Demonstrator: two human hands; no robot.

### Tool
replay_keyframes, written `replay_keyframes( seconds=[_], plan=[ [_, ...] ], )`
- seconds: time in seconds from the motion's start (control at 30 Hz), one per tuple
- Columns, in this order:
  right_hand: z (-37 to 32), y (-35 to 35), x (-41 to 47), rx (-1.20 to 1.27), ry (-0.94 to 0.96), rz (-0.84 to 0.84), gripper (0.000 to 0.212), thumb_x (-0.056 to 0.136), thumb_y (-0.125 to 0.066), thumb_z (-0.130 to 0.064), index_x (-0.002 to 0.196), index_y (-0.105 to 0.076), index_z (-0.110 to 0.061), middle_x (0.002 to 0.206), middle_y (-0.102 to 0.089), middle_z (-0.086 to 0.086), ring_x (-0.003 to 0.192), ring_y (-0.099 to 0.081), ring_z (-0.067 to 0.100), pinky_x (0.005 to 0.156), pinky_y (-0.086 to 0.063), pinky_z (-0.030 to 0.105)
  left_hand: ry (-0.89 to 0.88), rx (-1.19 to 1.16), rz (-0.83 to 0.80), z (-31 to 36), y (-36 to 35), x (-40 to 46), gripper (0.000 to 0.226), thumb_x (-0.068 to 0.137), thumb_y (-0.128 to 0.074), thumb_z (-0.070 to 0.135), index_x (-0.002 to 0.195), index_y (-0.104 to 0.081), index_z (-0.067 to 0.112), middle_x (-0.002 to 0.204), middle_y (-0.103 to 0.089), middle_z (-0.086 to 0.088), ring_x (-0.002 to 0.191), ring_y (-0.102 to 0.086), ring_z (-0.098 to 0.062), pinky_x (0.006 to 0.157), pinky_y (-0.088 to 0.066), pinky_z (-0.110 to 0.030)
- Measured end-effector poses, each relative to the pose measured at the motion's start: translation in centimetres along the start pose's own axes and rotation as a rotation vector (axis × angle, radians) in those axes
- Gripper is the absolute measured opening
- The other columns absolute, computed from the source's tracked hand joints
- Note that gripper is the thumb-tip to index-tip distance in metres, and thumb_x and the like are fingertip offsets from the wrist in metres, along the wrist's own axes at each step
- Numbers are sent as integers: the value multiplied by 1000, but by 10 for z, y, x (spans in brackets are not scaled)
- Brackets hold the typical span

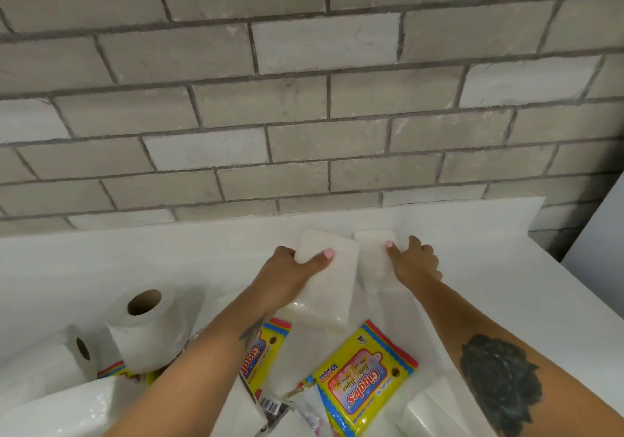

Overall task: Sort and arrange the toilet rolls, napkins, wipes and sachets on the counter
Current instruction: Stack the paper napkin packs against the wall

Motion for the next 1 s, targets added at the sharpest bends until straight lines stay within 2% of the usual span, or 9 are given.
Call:
replay_keyframes(
  seconds=[0.07,0.17,0.33,0.53,0.67,0.77,0.87,0.93,1.0],
  plan=[
    [1,6,-6,24,102,42,55,97,-36,-46,145,-29,-21,143,-35,12,130,-34,32,101,-34,48,55,-50,24,-5,-3,16,78,67,-64,71,107,-60,4,99,-69,-9,84,-67,-21,70,-51,-30],
    [5,12,-16,52,279,55,45,97,-42,-34,141,-39,-23,144,-36,6,129,-35,28,103,-35,44,165,-108,25,-17,-13,41,105,59,-62,75,130,-43,0,114,-63,-13,97,-63,-28,81,-52,-34],
    [12,6,-28,-5,452,-27,43,91,-54,-38,133,-50,-26,144,-38,-2,132,-33,20,107,-32,35,266,-93,60,-23,-34,59,83,87,-50,50,140,-15,-3,115,-44,-9,108,-53,-31,95,-47,-39],
    [12,-3,-32,-38,471,-48,46,91,-56,-37,135,-47,-28,148,-33,-4,136,-28,16,108,-31,33,297,-29,122,-24,-49,74,75,90,-51,45,135,-18,-6,108,-49,-13,93,-50,-27,81,-43,-33],
    [11,-2,-32,-75,491,-37,47,91,-56,-35,136,-46,-27,147,-33,-4,135,-29,15,106,-33,32,284,13,145,-29,-52,81,82,85,-56,51,137,-21,-3,134,-47,-17,118,-50,-33,99,-44,-40],
    [11,0,-33,-125,502,-33,49,91,-57,-34,138,-44,-27,149,-31,-4,138,-26,15,108,-32,31,204,85,35,-30,-53,79,102,77,-66,56,145,-12,2,146,-32,-16,130,-40,-33,106,-38,-43],
    [8,1,-35,-192,531,-18,55,90,-58,-33,141,-38,-28,154,-23,-3,142,-19,15,113,-25,30,-32,517,-91,-28,-53,68,116,69,-72,57,150,-1,14,157,-1,-14,144,-9,-36,117,-19,-44],
    [7,-1,-37,-213,553,-26,57,91,-57,-31,143,-35,-29,154,-21,-4,143,-16,15,113,-24,30,-163,748,-159,-31,-57,61,112,69,-74,51,151,-3,21,158,10,-11,145,7,-35,118,-14,-45],
    [7,-4,-39,-199,553,-44,55,92,-56,-28,142,-36,-30,153,-24,-4,142,-16,15,112,-27,31,-219,801,-152,-33,-58,58,99,76,-72,41,150,-9,23,158,6,-9,146,5,-31,117,-20,-45]
  ],
)
Point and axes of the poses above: each hand's wrist, its own x-axis towards the middle knuckle, its own y-axis out of the back of the hand, z = x × y, the point moved 4 cm from there along x, towards the middle knuckle
